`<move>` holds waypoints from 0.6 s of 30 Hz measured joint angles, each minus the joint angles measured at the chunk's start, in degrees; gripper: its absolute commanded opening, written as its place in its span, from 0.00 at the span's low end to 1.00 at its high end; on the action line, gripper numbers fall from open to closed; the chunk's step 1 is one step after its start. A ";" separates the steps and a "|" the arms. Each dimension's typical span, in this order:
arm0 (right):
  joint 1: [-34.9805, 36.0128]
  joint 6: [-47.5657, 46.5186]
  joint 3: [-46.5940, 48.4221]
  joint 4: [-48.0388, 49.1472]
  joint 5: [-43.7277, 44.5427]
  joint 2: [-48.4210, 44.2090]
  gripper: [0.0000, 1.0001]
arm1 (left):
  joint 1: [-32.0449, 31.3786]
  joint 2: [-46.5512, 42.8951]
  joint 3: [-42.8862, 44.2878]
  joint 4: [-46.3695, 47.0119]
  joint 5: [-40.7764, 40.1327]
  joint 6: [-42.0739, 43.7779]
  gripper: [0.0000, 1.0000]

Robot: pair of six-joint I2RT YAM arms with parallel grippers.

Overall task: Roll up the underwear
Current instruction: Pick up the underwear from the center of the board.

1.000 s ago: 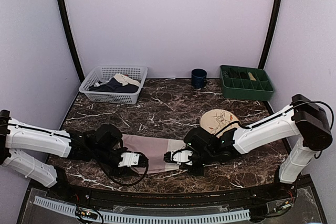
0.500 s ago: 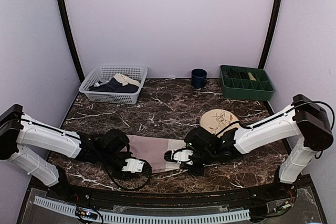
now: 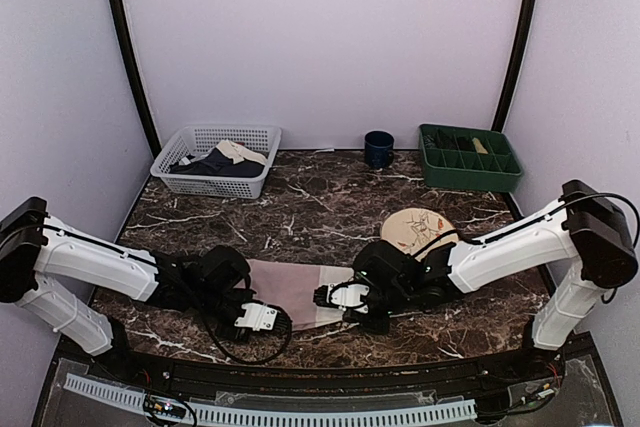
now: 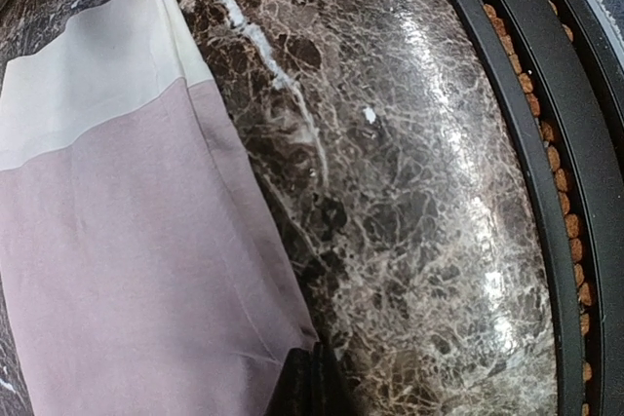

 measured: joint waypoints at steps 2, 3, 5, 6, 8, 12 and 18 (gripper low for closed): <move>0.00 -0.15 0.00 -0.20 -0.02 -0.55 0.00 | 0.00 -0.28 0.15 -0.52 -0.26 -0.24 0.00; 0.00 -0.17 0.00 -0.24 -0.04 -0.85 0.00 | 0.00 -0.59 0.22 -0.98 -0.37 -0.42 0.00; 0.00 -0.17 0.00 -0.24 -0.26 -1.42 0.00 | 0.00 -1.90 0.26 -2.27 -0.61 -0.90 0.00; 0.00 -0.17 0.00 -0.22 -0.39 -1.68 0.00 | 0.00 -2.78 0.28 -2.82 -0.63 -1.11 0.00; 0.00 -0.15 -0.04 -0.44 -0.66 -2.45 0.00 | 0.00 -4.39 0.39 -3.54 -0.66 -1.77 0.00; 0.00 -0.13 -0.28 -0.57 -0.79 -4.61 0.00 | 0.00 -6.93 0.98 -4.22 -1.27 -3.15 0.00; -0.63 0.55 -0.61 -0.52 -0.92 -5.49 0.00 | 1.53 -7.63 1.51 -4.22 -1.49 -4.74 0.00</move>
